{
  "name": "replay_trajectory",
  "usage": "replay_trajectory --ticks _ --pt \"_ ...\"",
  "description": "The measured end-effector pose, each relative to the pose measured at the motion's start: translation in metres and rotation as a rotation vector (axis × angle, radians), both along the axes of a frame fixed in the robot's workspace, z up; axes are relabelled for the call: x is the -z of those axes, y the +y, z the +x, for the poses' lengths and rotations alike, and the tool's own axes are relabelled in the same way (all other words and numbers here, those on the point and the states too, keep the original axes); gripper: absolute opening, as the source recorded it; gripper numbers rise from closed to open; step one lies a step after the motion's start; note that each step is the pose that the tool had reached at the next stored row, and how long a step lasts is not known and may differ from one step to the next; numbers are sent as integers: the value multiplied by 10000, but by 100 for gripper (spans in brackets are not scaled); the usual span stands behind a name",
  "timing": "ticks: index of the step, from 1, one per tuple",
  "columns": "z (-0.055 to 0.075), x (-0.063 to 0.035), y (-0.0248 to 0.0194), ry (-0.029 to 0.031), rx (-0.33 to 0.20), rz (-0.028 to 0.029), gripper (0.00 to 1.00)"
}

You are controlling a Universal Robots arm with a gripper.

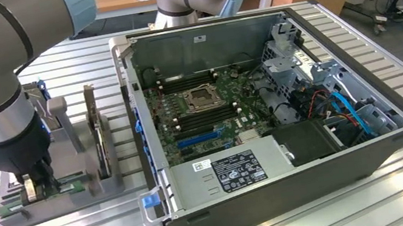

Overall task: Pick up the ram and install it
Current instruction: 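Pick up the ram and move it above insertion slot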

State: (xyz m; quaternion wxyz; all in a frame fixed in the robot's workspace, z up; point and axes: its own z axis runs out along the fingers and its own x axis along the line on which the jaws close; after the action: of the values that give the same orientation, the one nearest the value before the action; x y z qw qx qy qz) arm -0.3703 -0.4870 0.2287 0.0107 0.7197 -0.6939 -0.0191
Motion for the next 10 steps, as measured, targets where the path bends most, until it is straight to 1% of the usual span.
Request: replay_trajectory --ticks 10 --pt "0 -115 0 0 0 0 12"
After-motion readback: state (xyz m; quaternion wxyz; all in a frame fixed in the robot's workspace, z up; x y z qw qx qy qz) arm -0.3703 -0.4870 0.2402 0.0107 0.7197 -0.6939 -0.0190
